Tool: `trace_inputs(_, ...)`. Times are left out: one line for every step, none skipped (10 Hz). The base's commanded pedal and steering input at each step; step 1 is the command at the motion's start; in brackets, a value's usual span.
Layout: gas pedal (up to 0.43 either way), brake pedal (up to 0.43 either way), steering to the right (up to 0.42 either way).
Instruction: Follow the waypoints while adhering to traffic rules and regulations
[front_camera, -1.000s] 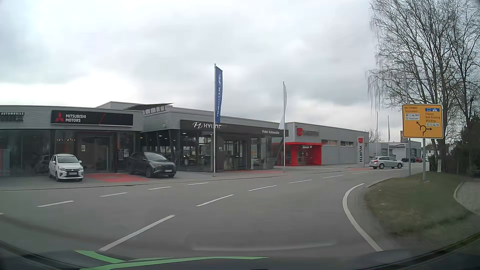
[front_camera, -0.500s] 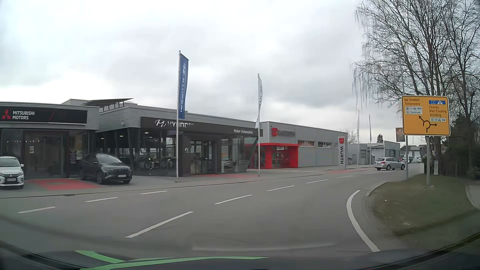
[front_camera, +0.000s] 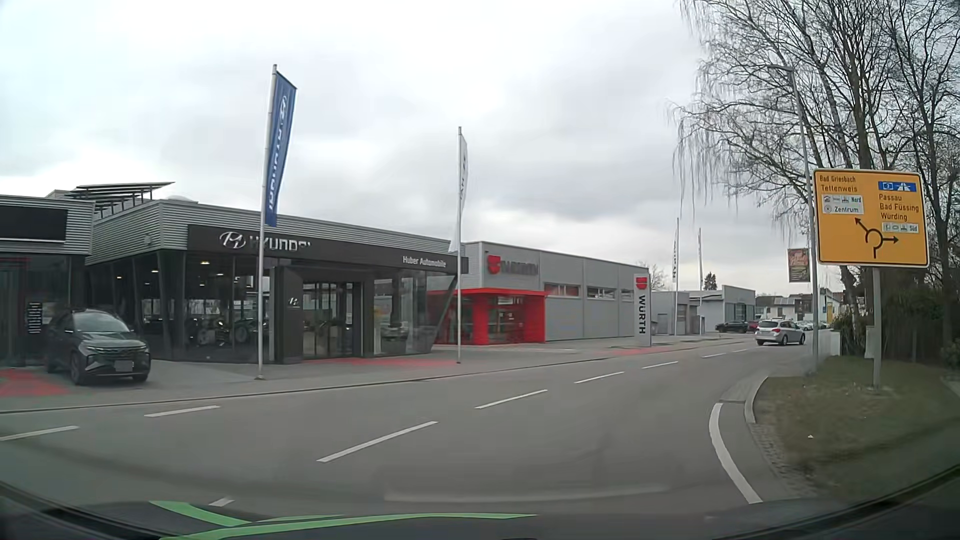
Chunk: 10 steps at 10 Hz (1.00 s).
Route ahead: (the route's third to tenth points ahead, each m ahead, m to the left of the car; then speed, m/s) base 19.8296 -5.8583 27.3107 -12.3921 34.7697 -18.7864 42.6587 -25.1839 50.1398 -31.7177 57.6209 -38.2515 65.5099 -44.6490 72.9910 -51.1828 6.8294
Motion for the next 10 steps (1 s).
trace_inputs(0.079, 0.000, 0.123)
trace_inputs(0.079, 0.000, 0.124)
trace_inputs(0.079, 0.000, 0.126)
trace_inputs(0.079, 0.000, 0.131)
trace_inputs(0.079, 0.000, 0.135)
trace_inputs(0.079, 0.000, 0.137)
trace_inputs(0.079, 0.000, 0.142)
trace_inputs(0.079, 0.000, 0.147)
trace_inputs(0.079, 0.000, 0.151)
trace_inputs(0.079, 0.000, 0.152)
